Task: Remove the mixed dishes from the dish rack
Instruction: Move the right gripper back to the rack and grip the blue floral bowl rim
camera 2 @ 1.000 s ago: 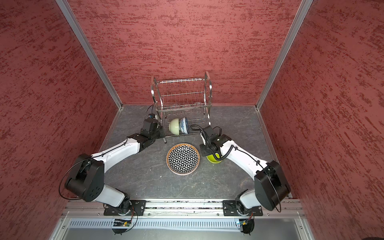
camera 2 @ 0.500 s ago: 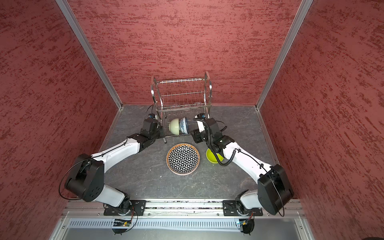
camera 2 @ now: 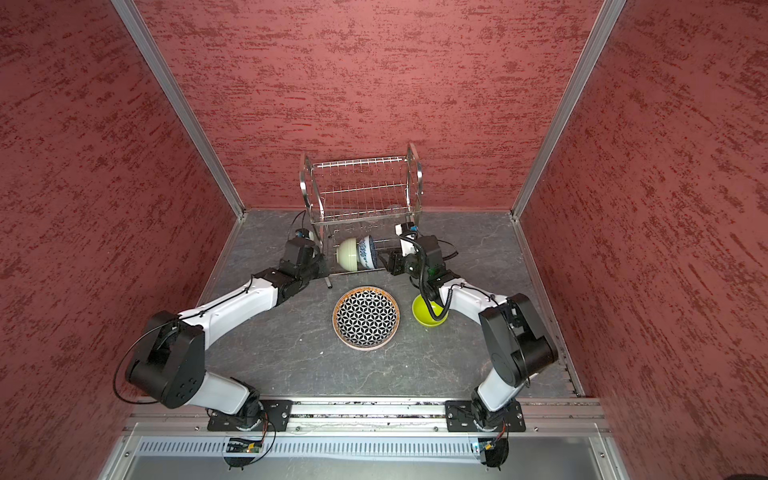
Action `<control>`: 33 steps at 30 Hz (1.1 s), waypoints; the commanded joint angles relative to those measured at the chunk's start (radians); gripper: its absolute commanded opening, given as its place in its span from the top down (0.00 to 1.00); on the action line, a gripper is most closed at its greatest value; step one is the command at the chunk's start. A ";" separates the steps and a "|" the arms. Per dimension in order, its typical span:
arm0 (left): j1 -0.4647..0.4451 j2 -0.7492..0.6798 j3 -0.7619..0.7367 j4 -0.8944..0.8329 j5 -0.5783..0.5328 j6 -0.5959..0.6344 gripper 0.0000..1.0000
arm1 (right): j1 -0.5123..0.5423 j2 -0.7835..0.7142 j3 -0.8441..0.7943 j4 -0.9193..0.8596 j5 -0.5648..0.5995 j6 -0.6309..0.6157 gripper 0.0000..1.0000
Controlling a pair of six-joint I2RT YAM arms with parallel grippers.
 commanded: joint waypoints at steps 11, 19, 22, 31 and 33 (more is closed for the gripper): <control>0.008 -0.042 0.017 0.080 -0.012 -0.038 0.88 | -0.002 0.188 0.143 0.150 -0.119 0.076 0.55; 0.008 -0.025 0.021 0.080 -0.002 -0.041 0.88 | -0.002 0.286 0.234 0.113 -0.128 0.084 0.56; 0.007 -0.019 0.024 0.078 -0.001 -0.040 0.88 | -0.001 0.322 0.262 0.113 -0.137 0.095 0.61; 0.007 -0.016 0.030 0.077 -0.006 -0.034 0.88 | 0.003 0.384 0.300 0.134 -0.157 0.140 0.70; 0.007 -0.014 0.030 0.076 -0.005 -0.035 0.88 | 0.006 0.391 0.299 0.142 -0.162 0.147 0.70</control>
